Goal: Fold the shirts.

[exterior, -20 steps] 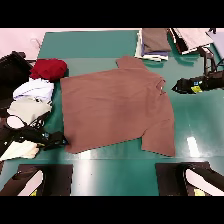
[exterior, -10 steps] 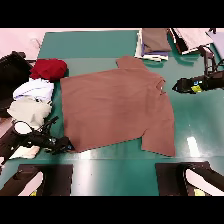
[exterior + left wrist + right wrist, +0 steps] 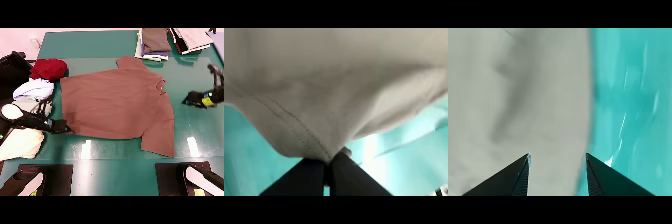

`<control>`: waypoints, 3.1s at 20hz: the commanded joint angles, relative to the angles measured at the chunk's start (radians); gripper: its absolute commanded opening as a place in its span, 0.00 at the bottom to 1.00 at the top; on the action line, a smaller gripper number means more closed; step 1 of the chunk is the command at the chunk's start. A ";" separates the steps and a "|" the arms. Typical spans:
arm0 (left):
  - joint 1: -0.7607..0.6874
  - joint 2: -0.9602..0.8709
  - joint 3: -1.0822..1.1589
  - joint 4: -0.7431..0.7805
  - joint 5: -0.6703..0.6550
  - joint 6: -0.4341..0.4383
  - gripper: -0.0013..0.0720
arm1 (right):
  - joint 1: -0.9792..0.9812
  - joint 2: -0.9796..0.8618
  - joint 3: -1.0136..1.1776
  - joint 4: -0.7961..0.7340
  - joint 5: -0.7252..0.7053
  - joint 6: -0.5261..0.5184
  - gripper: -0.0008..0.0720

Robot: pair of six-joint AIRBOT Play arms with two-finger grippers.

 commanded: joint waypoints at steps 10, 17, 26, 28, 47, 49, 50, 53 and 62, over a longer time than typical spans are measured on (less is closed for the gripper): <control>-0.002 0.001 0.079 0.022 0.064 -0.038 0.05 | -0.006 -0.268 -0.244 0.246 -0.193 -0.129 0.45; -0.002 0.001 0.270 0.078 0.053 -0.039 0.05 | 0.111 -0.054 -0.053 0.242 -0.219 -0.137 0.03; -0.002 0.001 1.265 0.132 0.017 -0.038 0.05 | 0.106 0.301 0.689 0.226 -0.154 -0.135 0.03; -0.002 0.001 1.434 0.132 0.023 -0.047 0.05 | 0.106 0.340 0.803 0.137 -0.150 -0.101 0.03; -0.001 -0.498 0.741 0.136 0.018 -0.055 0.05 | 0.234 -0.315 0.632 -0.002 0.135 0.010 0.03; 0.007 -0.632 0.747 0.126 0.048 -0.043 0.05 | 0.234 -0.415 0.596 0.001 0.064 0.010 0.03; 0.013 -0.688 0.759 0.119 0.080 -0.025 0.05 | 0.234 -0.463 0.605 0.001 0.031 0.010 0.03; 0.013 -0.792 0.827 0.110 0.127 -0.003 0.05 | 0.234 -0.573 0.711 0.001 -0.026 0.010 0.03; 0.013 -0.806 0.952 0.116 -0.050 0.129 0.05 | 0.219 -0.451 0.565 -0.185 0.026 -0.019 0.03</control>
